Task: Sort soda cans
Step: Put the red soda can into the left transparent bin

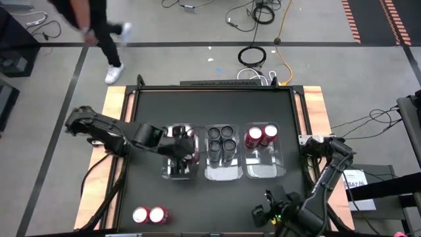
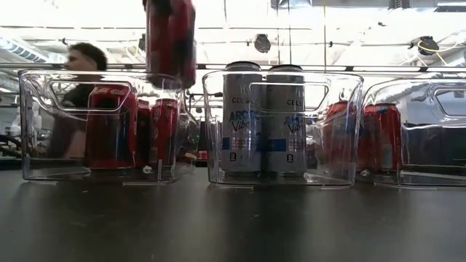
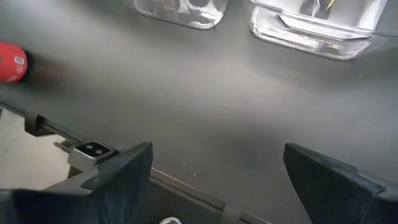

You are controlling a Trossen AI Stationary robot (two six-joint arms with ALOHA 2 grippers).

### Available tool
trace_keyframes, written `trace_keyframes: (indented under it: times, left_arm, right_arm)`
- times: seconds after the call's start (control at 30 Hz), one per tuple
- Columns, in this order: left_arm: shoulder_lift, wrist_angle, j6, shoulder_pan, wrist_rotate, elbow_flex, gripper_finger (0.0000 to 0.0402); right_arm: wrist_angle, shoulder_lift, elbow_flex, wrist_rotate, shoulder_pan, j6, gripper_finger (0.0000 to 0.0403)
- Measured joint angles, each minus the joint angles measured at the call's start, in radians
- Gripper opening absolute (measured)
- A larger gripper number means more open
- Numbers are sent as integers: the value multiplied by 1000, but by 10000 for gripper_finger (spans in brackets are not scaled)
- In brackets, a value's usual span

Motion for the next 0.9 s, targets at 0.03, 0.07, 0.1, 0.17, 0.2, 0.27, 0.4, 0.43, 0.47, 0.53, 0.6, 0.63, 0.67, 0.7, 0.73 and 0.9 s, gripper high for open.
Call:
trace_keyframes:
  times: [0.03,0.07,0.1,0.17,0.2,0.27,0.4,0.43,0.47,0.53,0.6,0.63,0.67,0.7,0.73,0.9]
  left_arm:
    - [-17,14,0,16,18,-36,327]
    - [-31,18,1,28,27,-72,327]
    - [-44,24,7,39,34,-106,327]
    - [-58,64,23,58,50,-163,327]
    - [-62,85,25,69,58,-185,327]
    - [-64,97,34,88,68,-227,327]
    - [-62,190,77,120,70,-302,327]
    - [-63,233,77,129,72,-322,327]
    - [-63,266,77,141,76,-342,327]
    - [-63,304,77,162,77,-391,327]
    - [-62,330,76,180,85,-435,327]
    - [-62,352,75,186,91,-453,327]
    - [-62,376,63,190,96,-467,327]
    - [-63,393,52,195,100,-480,327]
    - [-63,397,46,198,101,-490,327]
    - [-60,421,24,198,102,-495,327]
  right_arm:
    - [7,0,0,0,-6,0,354]
    - [15,0,0,0,-13,0,354]
    - [22,0,0,0,-18,0,354]
    - [27,0,0,0,-29,0,354]
    - [30,0,0,0,-33,0,354]
    - [37,0,0,0,-43,0,354]
    - [46,0,0,0,-58,0,354]
    - [47,0,0,0,-60,0,354]
    - [48,0,0,0,-64,0,354]
    - [50,0,0,0,-70,0,354]
    - [52,0,0,0,-73,0,354]
    - [55,0,0,0,-76,0,354]
    - [58,0,0,0,-77,0,354]
    - [59,0,0,0,-77,-1,354]
    - [61,0,0,0,-77,-3,354]
    - [63,0,0,0,-77,-4,354]
